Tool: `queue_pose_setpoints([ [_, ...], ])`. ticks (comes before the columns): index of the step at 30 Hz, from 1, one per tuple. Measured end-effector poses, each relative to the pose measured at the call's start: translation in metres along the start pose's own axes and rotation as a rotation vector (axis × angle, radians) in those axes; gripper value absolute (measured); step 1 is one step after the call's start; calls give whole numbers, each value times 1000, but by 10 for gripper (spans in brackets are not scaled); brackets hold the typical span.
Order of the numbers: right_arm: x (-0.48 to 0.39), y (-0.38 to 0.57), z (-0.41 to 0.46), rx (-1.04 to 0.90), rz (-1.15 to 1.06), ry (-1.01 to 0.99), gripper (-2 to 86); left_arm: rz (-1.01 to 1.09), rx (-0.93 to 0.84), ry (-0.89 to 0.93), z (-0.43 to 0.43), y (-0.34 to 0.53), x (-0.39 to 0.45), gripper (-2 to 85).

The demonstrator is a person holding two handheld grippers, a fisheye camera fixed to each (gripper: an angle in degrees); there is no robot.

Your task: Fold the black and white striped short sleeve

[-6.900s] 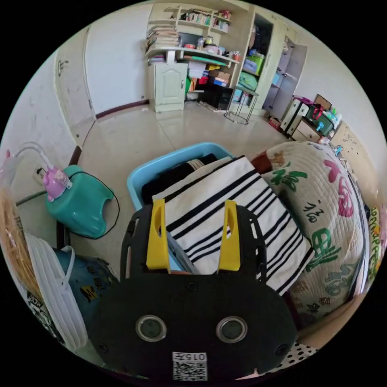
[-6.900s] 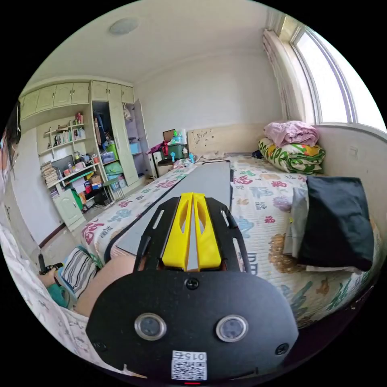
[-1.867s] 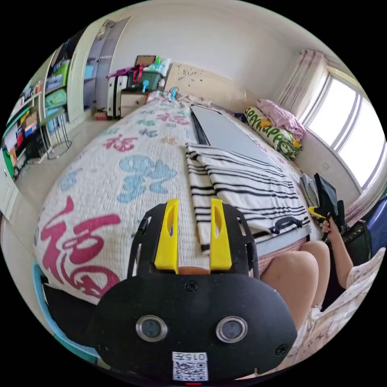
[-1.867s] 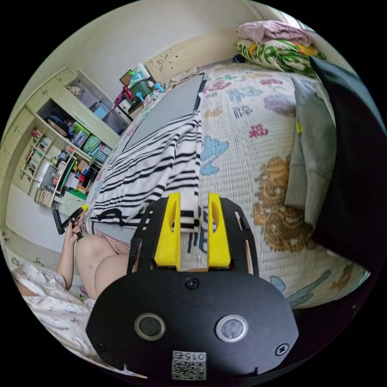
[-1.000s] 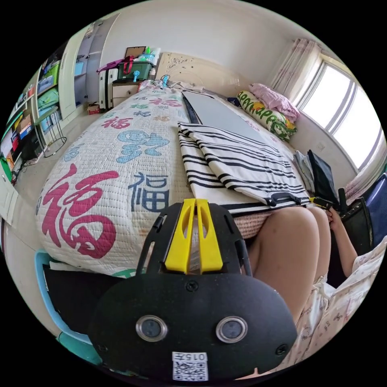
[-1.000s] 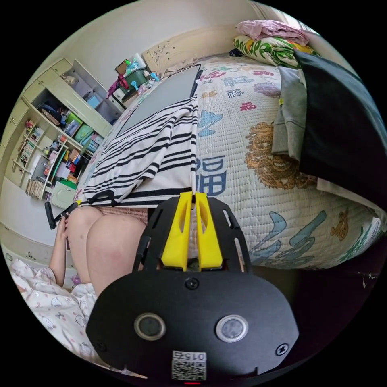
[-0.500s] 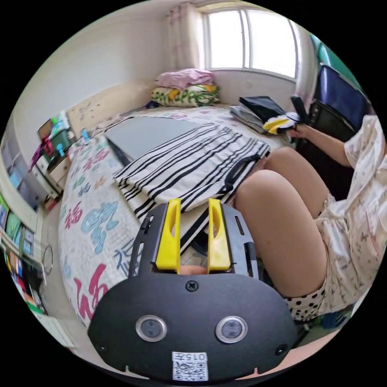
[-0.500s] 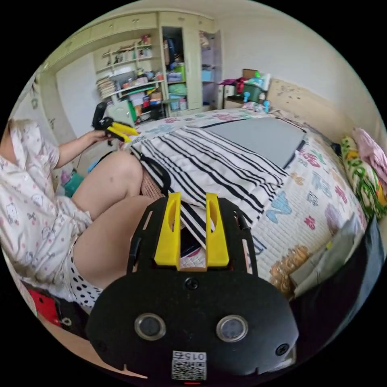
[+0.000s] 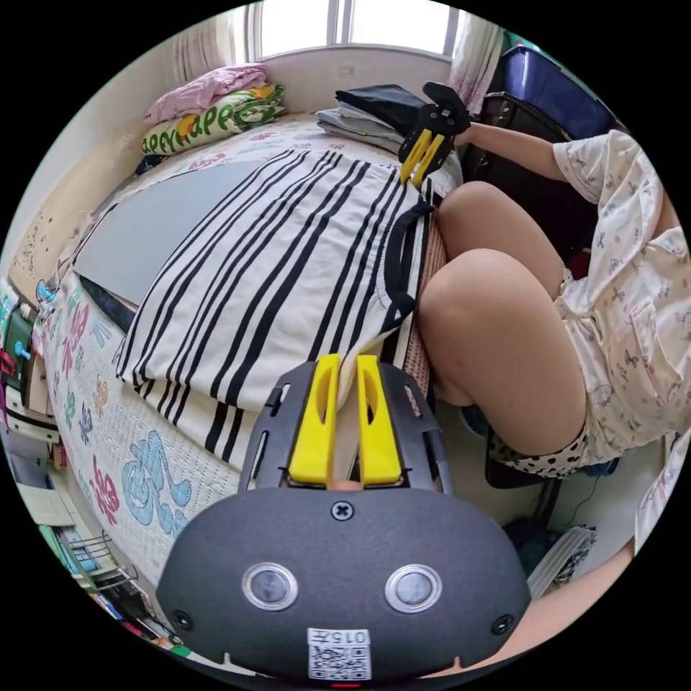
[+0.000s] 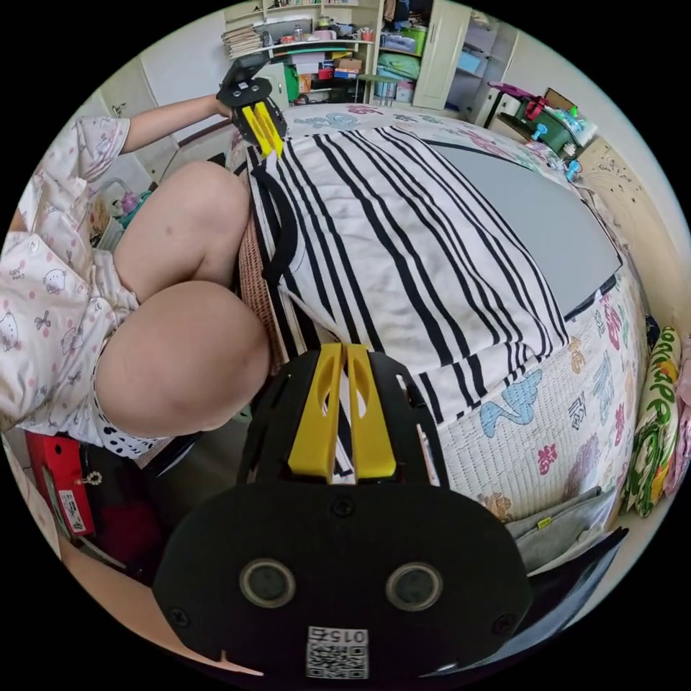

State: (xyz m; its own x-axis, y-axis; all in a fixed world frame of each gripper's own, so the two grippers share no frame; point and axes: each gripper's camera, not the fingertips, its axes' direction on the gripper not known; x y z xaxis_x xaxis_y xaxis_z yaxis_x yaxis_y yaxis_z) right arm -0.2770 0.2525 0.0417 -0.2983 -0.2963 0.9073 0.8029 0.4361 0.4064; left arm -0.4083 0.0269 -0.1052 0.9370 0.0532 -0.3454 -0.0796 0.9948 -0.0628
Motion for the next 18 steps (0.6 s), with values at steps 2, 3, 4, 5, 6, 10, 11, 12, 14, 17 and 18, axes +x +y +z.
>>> queue_pose_setpoints([
  [2,6,-7,-2,-11,-19,-25,3,-7,41,65,-14,-6,-9,20],
  [3,13,-13,-8,-6,-31,-55,-3,-7,79,107,-28,-11,-17,15],
  [4,24,-21,-17,3,-35,-75,-5,-17,111,124,-43,-17,-29,12],
  [5,31,-26,-23,5,-33,-72,-6,-23,128,117,-52,-22,-37,12],
  [6,49,-40,-36,7,-16,-33,-6,-28,155,73,-72,-34,-54,11],
  [10,168,-125,-104,126,205,275,2,-198,301,-178,-140,-102,-147,18],
  [11,191,-139,-114,166,278,313,7,-257,336,-232,-148,-112,-162,21],
  [12,235,-164,-134,271,435,367,19,-397,395,-351,-161,-130,-187,33],
  [14,281,-187,-153,434,665,414,84,-609,489,-516,-173,-147,-205,58],
  [17,294,-203,-141,607,709,291,89,-610,599,-606,-167,-161,-185,83],
  [18,285,-212,-120,594,633,235,93,-546,579,-578,-154,-164,-174,89],
])
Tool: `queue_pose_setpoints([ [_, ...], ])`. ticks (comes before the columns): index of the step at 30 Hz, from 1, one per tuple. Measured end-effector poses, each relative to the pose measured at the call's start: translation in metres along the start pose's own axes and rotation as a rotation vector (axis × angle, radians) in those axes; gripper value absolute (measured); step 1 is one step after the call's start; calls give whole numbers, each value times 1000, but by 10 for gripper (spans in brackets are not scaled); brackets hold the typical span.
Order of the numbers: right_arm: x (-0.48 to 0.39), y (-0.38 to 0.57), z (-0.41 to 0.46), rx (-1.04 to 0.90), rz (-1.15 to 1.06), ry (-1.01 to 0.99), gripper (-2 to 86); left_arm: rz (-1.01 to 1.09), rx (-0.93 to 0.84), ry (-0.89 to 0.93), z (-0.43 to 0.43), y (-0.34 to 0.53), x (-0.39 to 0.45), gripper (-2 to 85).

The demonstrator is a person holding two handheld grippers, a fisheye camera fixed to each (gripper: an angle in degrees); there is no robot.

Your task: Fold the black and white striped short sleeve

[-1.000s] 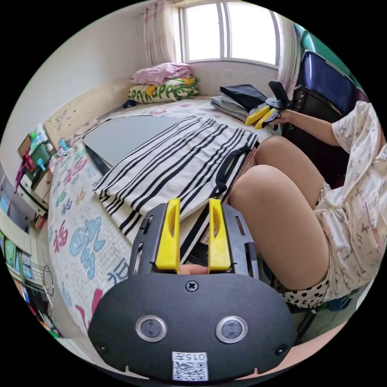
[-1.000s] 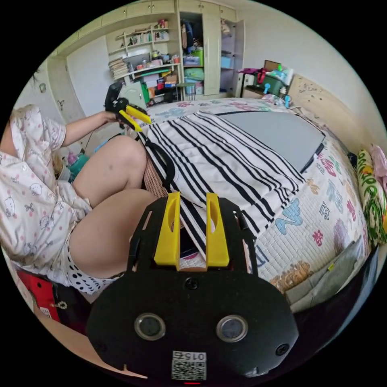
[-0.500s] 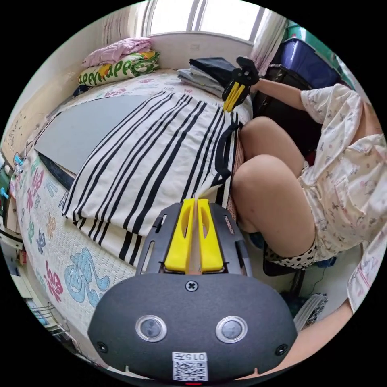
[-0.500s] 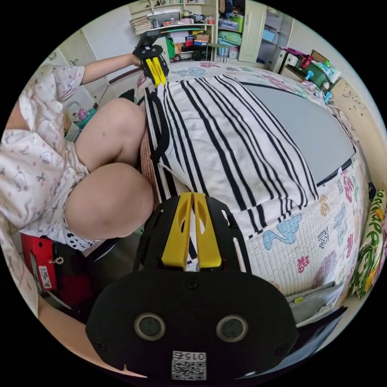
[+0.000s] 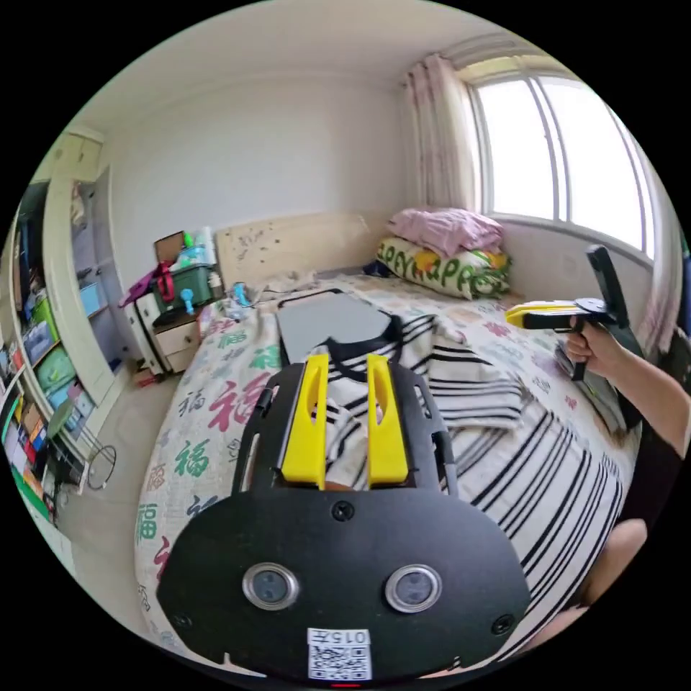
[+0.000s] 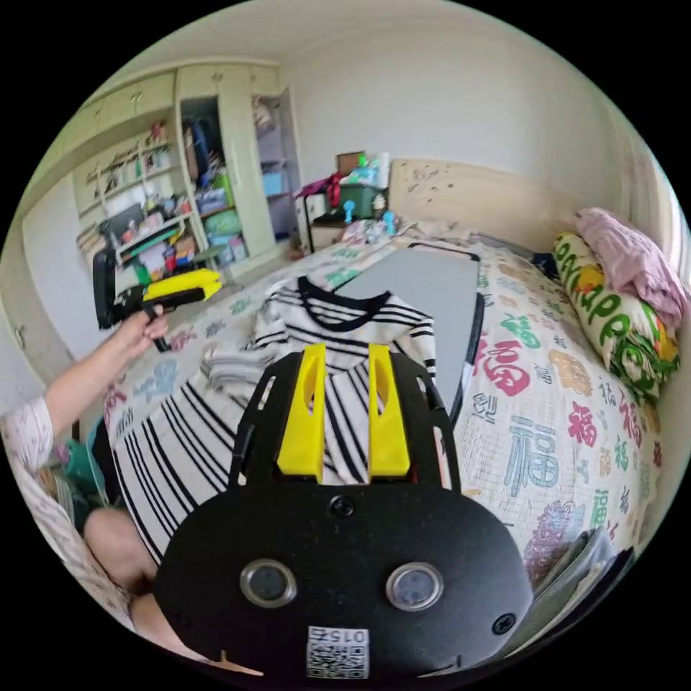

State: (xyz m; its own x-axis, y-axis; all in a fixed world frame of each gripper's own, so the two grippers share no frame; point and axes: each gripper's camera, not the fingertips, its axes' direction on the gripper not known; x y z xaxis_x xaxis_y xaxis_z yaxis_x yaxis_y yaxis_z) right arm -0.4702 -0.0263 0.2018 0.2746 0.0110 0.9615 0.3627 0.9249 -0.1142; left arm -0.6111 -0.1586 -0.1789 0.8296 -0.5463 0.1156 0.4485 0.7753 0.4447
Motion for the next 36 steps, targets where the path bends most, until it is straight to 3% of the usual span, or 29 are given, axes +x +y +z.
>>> queue_pose_setpoints([
  [7,-58,52,112,-332,-300,82,129,196,-322,168,53,43,42,127],
  [11,-51,36,136,-428,-281,51,121,218,-458,196,79,42,36,122],
  [15,-36,14,139,-469,-256,37,67,144,-512,301,89,31,9,63],
  [20,-2,-32,121,-490,-194,56,19,-57,-457,405,80,6,-62,17],
  [23,71,-78,78,-366,-18,185,19,-264,-267,210,50,-6,-145,20],
  [25,164,-104,29,-203,316,335,33,-477,-114,-76,27,6,-212,61],
  [27,220,-98,-6,-104,549,367,53,-629,-118,-184,18,24,-247,98],
  [30,258,-66,-45,-44,714,274,76,-725,-106,-127,-1,61,-267,108],
  [36,209,26,-121,-219,514,-29,110,-673,-270,149,-68,151,-238,119],
])
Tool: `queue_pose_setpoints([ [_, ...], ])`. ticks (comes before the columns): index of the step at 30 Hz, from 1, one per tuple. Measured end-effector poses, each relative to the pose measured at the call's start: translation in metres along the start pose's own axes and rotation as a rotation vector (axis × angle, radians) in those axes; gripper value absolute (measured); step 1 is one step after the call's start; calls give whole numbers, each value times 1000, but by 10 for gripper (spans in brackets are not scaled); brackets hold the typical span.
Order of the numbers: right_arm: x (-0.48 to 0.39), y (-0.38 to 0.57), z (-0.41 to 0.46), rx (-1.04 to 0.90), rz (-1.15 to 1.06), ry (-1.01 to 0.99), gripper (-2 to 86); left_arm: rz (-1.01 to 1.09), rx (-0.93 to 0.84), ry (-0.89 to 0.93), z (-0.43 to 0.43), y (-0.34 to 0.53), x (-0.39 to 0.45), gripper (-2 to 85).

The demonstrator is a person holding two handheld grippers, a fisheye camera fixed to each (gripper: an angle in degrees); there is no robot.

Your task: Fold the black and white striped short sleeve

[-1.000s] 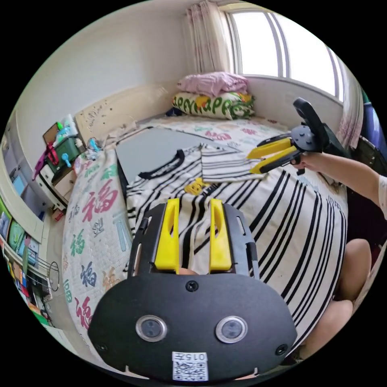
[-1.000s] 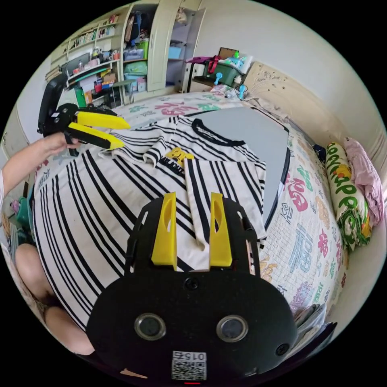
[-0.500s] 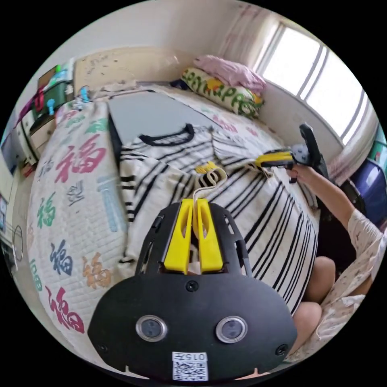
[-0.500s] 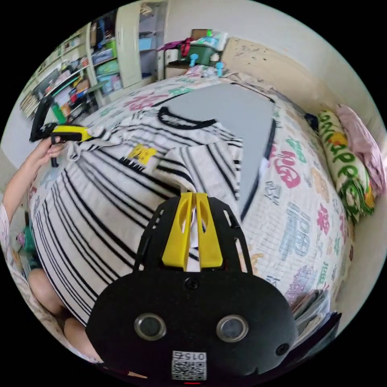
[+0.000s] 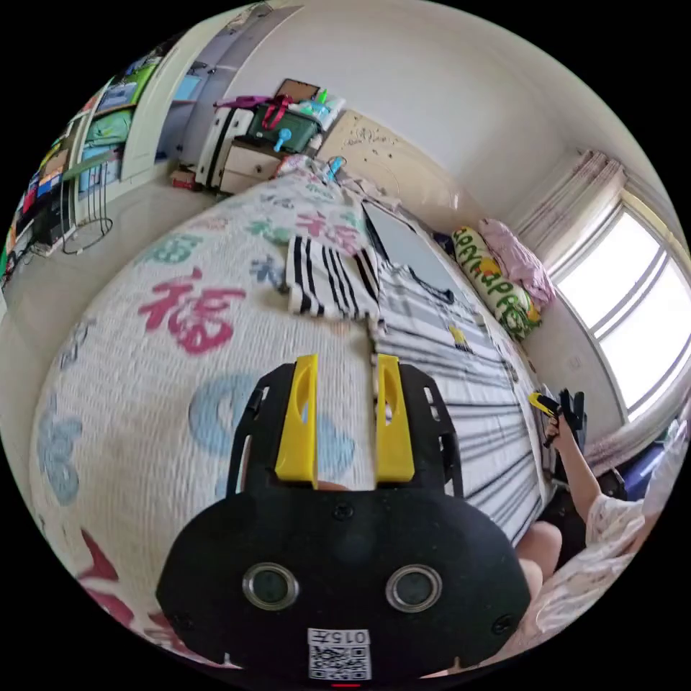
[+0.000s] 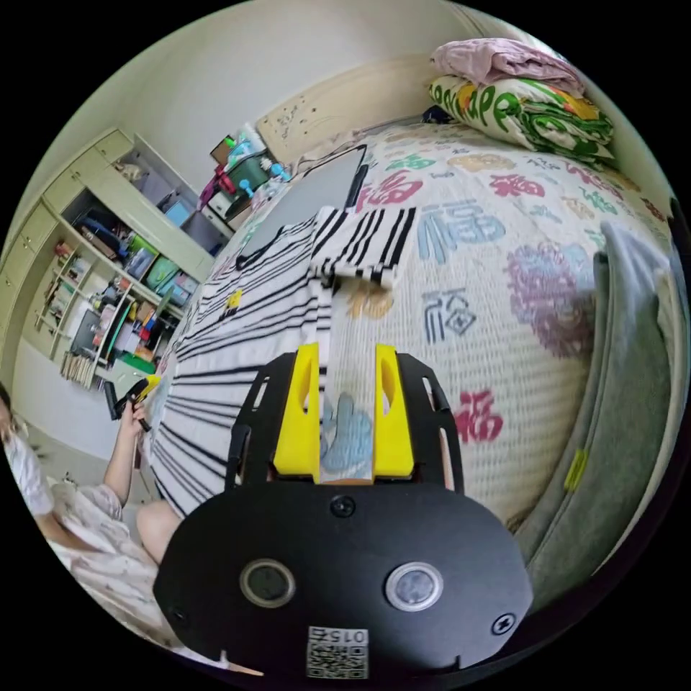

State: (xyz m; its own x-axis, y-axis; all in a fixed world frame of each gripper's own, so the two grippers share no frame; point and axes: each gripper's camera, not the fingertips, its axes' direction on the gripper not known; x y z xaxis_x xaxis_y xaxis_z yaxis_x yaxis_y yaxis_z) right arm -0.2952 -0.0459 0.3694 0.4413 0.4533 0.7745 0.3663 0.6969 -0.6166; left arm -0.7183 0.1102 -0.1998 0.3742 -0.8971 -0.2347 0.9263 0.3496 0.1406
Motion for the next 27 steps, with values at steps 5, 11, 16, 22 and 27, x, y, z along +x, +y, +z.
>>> queue_pose_setpoints([
  [5,5,120,-74,-83,-9,-127,113,-17,-70,23,-50,101,-16,121],
  [11,-8,218,-127,-147,-17,-137,116,-15,-67,-35,-81,172,-24,127],
  [16,-17,239,-138,-176,-64,-97,97,-43,-42,-13,-66,178,-41,125],
  [22,-10,250,-151,-183,-25,-136,47,22,-105,6,-31,179,-52,89],
  [27,-13,267,-159,-183,-53,-77,11,27,-104,-37,-21,186,-70,9],
])
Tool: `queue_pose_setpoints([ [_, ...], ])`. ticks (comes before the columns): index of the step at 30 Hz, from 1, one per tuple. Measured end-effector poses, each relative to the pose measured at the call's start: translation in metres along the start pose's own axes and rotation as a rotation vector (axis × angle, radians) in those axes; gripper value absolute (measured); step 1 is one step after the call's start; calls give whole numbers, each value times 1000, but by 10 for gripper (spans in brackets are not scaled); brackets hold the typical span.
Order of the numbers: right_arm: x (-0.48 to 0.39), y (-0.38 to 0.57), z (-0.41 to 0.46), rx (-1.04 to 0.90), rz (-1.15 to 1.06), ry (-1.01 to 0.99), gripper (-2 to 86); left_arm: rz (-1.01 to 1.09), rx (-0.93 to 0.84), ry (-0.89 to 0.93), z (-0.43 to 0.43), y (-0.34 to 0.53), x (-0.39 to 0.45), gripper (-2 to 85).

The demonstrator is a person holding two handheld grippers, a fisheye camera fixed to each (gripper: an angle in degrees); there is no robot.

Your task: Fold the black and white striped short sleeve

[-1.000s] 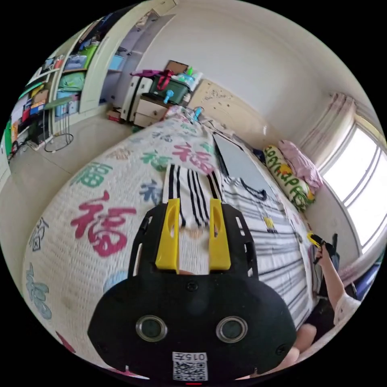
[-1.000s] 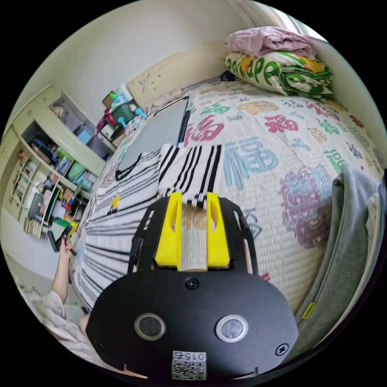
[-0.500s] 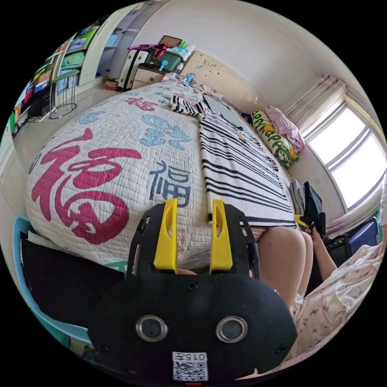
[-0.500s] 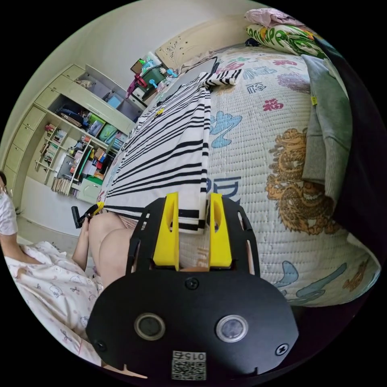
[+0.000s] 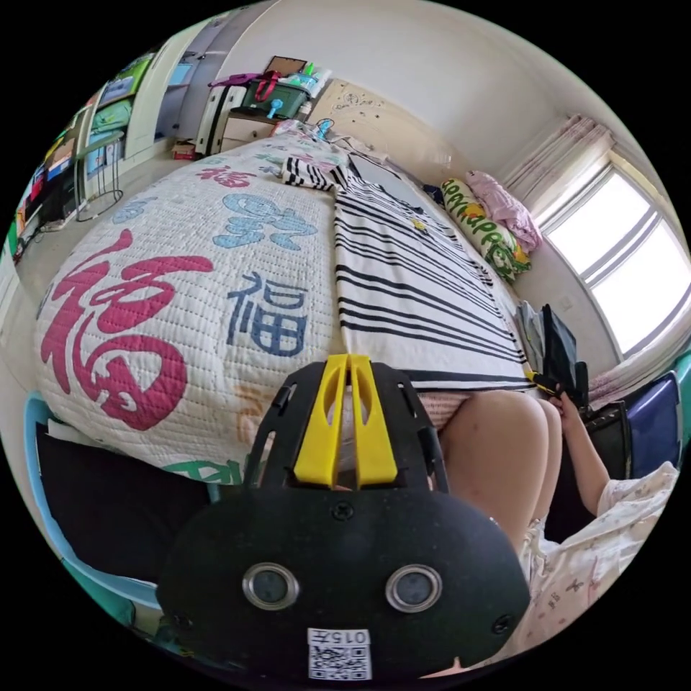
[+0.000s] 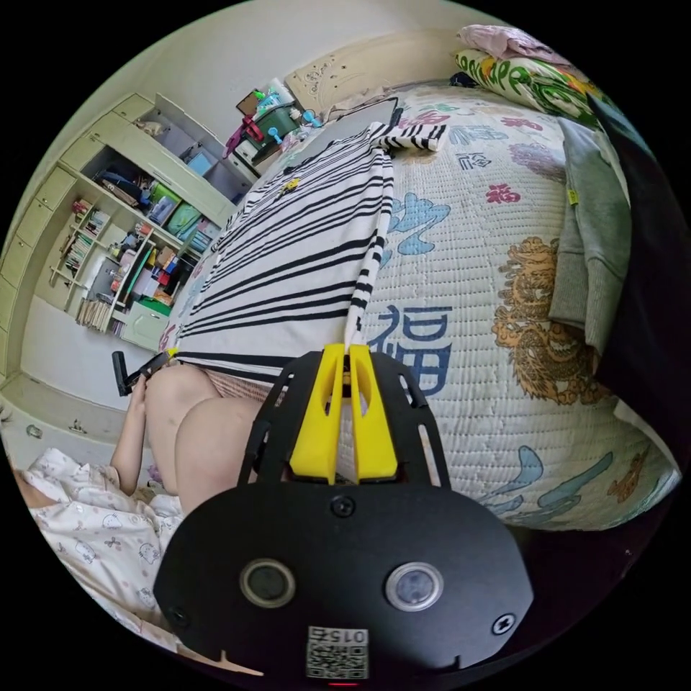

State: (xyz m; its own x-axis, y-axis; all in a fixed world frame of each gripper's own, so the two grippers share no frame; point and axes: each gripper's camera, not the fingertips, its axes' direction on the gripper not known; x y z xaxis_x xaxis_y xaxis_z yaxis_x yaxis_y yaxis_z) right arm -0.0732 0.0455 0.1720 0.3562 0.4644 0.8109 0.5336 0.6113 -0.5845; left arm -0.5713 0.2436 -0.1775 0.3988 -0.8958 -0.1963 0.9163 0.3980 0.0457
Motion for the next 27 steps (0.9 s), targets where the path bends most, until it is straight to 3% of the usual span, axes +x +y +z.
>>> queue_pose_setpoints([
  [6,-2,29,2,-9,-38,84,2,37,52,-38,10,22,-13,-1],
  [19,2,83,87,-56,-139,310,-1,169,-26,-313,108,40,-22,-6],
  [27,15,106,130,-78,-179,389,0,168,-18,-385,146,46,-31,-6],
])
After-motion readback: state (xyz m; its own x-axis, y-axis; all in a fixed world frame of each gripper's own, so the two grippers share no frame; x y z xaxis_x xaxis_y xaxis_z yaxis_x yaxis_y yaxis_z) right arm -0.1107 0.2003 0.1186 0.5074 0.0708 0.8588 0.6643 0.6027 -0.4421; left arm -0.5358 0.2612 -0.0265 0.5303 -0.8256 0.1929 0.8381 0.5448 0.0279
